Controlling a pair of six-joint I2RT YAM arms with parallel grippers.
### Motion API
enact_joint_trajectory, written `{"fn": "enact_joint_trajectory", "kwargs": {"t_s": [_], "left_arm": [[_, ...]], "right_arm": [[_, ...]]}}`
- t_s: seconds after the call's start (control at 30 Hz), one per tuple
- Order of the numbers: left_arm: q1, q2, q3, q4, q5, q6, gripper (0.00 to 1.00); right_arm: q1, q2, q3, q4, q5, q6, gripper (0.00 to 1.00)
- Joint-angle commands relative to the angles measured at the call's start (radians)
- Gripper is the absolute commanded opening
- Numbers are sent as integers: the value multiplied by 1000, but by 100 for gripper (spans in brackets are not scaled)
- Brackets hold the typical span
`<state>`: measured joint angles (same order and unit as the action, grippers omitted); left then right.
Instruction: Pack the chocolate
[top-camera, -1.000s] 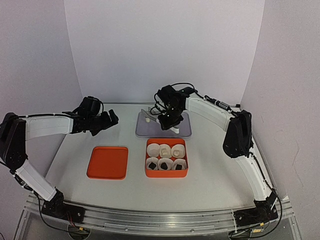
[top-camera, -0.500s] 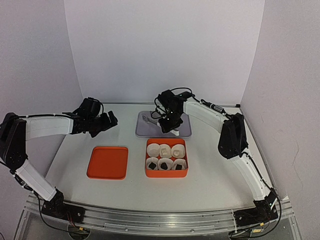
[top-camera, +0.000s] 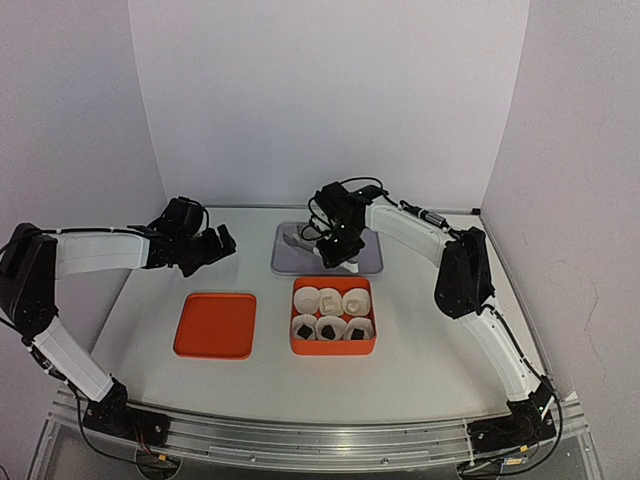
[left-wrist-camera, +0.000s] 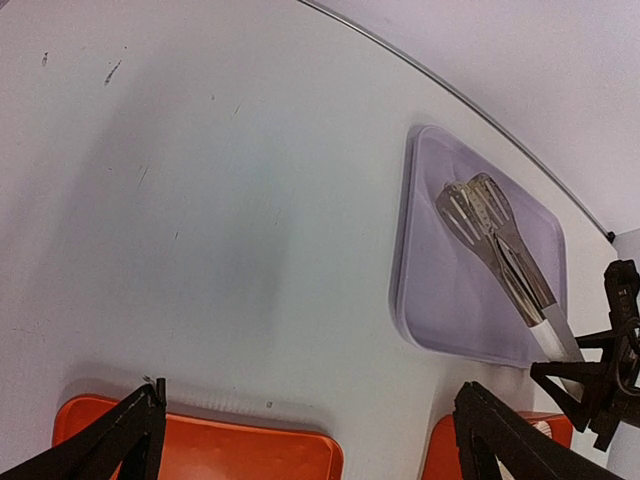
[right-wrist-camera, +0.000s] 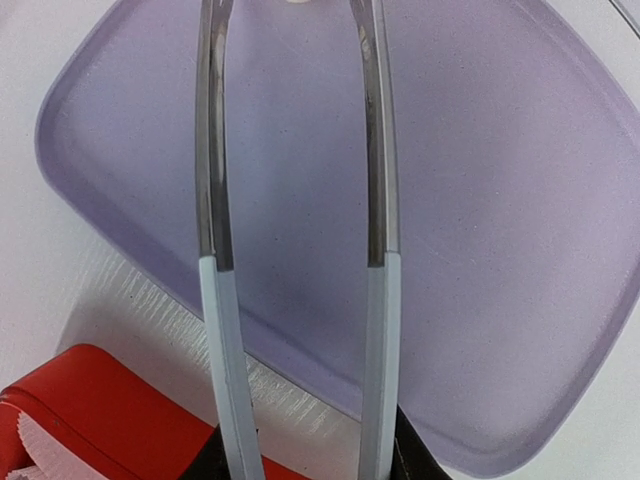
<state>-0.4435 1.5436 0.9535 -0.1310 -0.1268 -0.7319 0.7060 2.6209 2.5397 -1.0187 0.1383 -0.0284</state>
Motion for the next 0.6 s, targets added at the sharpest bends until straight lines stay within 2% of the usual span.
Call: {"fn": "enact_joint_trajectory", "kwargs": {"t_s": [0.0,0.57], "left_arm": [[6,9,35,4,-10,14,100],[9,-1,31,2,-13,14,100]], "right_arm": [[-8,14,28,12,3,-12,34],[-18,46,37,8,20,-5,31]]}}
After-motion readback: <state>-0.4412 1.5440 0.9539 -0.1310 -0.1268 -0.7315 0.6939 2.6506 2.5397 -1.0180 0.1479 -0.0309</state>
